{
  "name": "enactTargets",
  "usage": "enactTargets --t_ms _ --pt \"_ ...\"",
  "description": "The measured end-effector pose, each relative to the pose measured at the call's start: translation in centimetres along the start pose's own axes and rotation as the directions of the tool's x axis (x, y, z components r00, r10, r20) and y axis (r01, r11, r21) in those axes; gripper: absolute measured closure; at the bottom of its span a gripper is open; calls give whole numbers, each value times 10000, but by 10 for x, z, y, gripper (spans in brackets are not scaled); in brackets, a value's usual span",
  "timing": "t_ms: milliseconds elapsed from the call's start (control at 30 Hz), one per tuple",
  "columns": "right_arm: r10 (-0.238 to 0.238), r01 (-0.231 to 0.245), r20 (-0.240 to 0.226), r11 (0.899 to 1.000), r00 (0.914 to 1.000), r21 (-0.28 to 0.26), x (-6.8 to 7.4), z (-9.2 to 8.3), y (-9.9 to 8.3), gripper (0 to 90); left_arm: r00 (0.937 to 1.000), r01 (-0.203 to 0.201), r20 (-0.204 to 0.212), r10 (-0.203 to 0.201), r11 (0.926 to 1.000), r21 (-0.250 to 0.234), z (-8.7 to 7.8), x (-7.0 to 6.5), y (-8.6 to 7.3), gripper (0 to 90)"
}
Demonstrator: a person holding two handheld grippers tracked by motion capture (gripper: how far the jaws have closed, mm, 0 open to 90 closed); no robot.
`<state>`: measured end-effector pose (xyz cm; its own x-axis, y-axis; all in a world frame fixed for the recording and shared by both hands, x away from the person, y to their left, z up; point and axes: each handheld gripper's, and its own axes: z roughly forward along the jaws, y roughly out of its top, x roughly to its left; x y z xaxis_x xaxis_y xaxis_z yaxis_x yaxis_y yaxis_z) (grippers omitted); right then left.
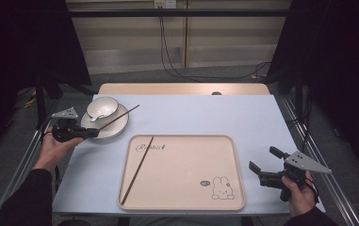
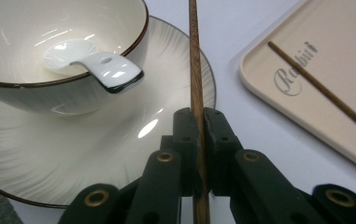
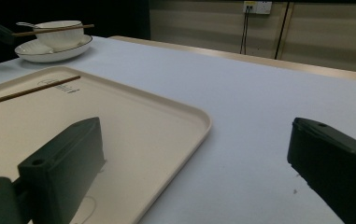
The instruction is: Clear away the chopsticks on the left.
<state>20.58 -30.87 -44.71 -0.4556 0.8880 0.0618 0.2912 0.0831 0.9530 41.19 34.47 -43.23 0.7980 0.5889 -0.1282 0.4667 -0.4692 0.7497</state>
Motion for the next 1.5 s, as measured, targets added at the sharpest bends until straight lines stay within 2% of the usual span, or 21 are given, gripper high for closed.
enactTargets --t_ms 300,433,533,667,767,800,900,967,1033,1067,1167,1300,1467,1500 --pt "-31 31 18 10000 10000 12 0 0 0 35 9994 183 282 -175 9994 -300 -12 -21 -4 845" --pt "-33 33 30 10000 10000 -7 0 1 0 35 9992 345 225 -333 9979 -553 -21 -32 -7 845" --pt "-31 31 46 10000 10000 -6 0 1 0 35 9992 370 174 -361 9978 -549 -24 -37 -8 845" --pt "-39 39 17 10000 10000 -11 0 0 0 35 9978 653 177 -641 9942 -859 -29 -47 -12 845" --pt "-82 82 6 9999 10000 -72 -1 0 0 35 9970 762 162 -751 9937 -816 -32 -58 -17 845" --pt "-82 82 6 9999 10000 -72 -1 0 0 35 9970 762 162 -751 9937 -816 -32 -58 -17 845" --pt "-84 84 30 9999 10000 -62 0 0 1 34 9970 775 157 -763 9919 -1003 -36 -66 -20 845" --pt "-53 53 -6 10000 10000 -75 0 0 1 33 9956 937 147 -927 9892 -1122 -39 -69 -22 845" --pt "-19 19 47 10000 10000 -88 0 1 1 33 9953 961 39 -963 9888 -1145 -41 -74 -24 846" --pt "-13 13 62 10000 10000 -97 0 1 1 32 9939 1099 80 -1097 9874 -1141 -43 -77 -25 845" --pt "-52 53 40 9999 10000 -88 0 1 1 30 9940 1087 -9 -1096 9869 -1191 -45 -85 -28 845" --pt "-27 27 2 9999 10000 -101 0 1 1 28 9917 1285 90 -1286 9801 -1514 -49 -93 -34 845" --pt "-17 17 7 9999 10000 -120 0 1 1 28 9902 1382 4 -1396 9798 -1445 -48 -109 -39 845" --pt "-23 23 18 9999 10000 -103 0 1 1 28 9885 1492 -34 -1514 9770 -1522 -48 -113 -40 845"
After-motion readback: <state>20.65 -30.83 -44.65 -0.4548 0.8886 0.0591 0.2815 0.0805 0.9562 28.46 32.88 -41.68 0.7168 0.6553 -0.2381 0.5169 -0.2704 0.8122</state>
